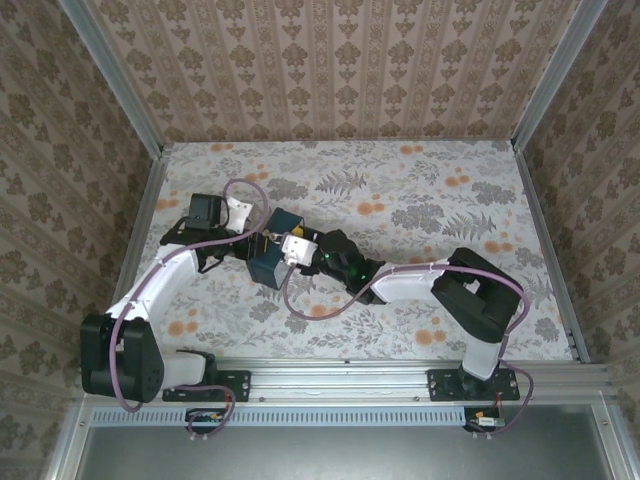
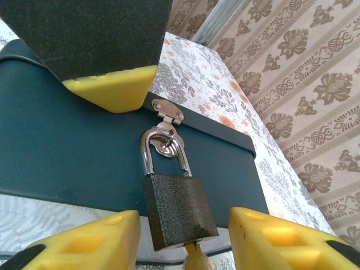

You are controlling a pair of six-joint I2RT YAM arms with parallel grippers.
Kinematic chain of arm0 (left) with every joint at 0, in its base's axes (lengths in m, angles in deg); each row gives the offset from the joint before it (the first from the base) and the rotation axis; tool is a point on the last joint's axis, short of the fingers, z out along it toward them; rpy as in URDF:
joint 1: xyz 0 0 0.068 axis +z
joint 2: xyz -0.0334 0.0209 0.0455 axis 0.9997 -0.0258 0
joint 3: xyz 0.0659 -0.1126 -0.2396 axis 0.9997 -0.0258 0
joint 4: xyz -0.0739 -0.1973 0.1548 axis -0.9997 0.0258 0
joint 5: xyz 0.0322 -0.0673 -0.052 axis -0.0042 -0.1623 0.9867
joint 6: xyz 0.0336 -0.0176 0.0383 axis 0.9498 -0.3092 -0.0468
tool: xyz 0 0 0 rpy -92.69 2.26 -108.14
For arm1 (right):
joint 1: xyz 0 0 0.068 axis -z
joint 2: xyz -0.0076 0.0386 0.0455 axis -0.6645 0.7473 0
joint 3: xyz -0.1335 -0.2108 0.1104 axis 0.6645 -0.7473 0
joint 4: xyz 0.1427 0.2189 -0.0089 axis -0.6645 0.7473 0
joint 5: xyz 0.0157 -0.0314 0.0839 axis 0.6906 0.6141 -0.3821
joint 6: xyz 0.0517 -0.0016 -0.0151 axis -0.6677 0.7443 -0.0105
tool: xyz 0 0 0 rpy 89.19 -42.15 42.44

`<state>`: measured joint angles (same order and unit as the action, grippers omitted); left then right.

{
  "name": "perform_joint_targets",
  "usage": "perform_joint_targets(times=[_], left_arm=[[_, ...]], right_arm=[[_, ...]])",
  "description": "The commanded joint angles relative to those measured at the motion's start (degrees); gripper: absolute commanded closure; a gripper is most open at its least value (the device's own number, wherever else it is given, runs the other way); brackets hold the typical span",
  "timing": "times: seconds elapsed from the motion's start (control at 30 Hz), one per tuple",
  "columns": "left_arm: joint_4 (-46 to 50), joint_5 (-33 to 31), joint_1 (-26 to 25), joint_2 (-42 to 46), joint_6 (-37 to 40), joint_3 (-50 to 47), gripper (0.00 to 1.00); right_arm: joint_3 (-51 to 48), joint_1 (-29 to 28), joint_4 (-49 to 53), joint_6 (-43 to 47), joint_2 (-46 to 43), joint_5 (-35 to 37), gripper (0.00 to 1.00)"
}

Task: Unlock a padlock with a key

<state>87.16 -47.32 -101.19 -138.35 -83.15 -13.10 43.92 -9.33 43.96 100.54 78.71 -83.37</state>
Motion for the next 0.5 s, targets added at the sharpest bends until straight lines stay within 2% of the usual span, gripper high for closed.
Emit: perform_joint_targets(times=[0.0, 0.03, 0.13, 0.47], left_arm=[[3.1, 2.0, -0.7, -0.9, 0.3, 0.2, 0.72], [3.2, 1.9, -0.6, -0.8, 0.3, 0.1, 0.72], [3.3, 1.9, -0.6, -0.5, 0.8, -0.3, 0.72], [3.3, 2.3, -0.6, -0.5, 0.9, -0.1, 0.73]], right_arm=[[3.6, 0.6, 1.1, 1.1, 1.5, -3.7, 0.58], [4.3, 0.8, 2.3, 1.0, 1.5, -4.4, 0.64], [5.0, 1.2, 4.5, 0.7, 1.3, -6.0, 0.65], [9.0, 2.8, 14.1, 1.0, 0.2, -10.4, 0.84]])
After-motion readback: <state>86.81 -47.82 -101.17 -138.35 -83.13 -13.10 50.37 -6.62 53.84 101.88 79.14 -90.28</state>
